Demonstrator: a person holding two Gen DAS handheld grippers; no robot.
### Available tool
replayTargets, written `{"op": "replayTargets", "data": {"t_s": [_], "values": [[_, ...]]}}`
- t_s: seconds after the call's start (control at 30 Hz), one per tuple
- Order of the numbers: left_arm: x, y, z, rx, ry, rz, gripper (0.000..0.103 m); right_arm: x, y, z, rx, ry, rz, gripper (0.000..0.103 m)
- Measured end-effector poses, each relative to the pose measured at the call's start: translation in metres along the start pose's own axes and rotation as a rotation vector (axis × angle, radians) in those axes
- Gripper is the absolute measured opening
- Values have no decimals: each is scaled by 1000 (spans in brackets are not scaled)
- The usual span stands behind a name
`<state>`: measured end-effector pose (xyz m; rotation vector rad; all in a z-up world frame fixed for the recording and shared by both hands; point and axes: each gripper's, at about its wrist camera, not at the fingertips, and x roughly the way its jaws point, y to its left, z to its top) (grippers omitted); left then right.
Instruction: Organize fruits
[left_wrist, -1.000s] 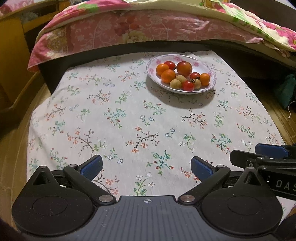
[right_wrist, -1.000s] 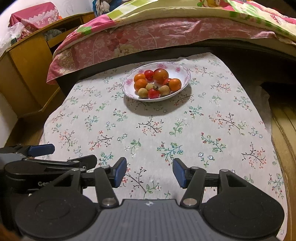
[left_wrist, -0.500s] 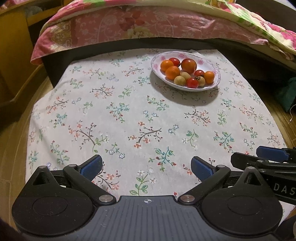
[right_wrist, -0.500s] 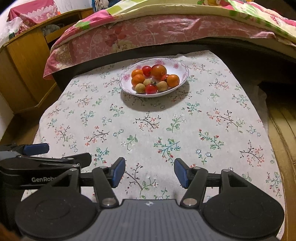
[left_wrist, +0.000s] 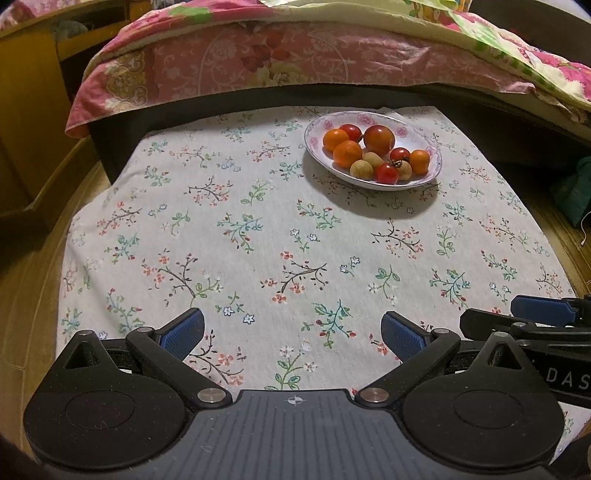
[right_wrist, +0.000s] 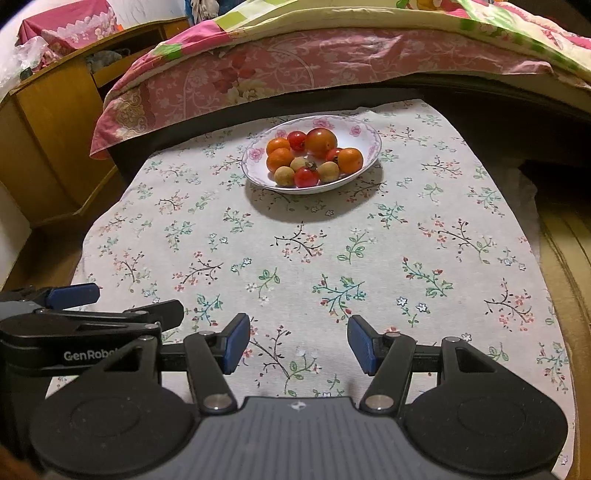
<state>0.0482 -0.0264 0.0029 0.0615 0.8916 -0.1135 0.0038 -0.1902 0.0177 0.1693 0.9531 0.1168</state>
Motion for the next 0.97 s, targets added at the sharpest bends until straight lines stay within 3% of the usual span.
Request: {"op": "replayTargets", "data": {"t_s": [0.97], "values": [[-2, 0, -1, 26, -18, 30, 103, 3, 2, -1, -3, 3, -2, 58]]}}
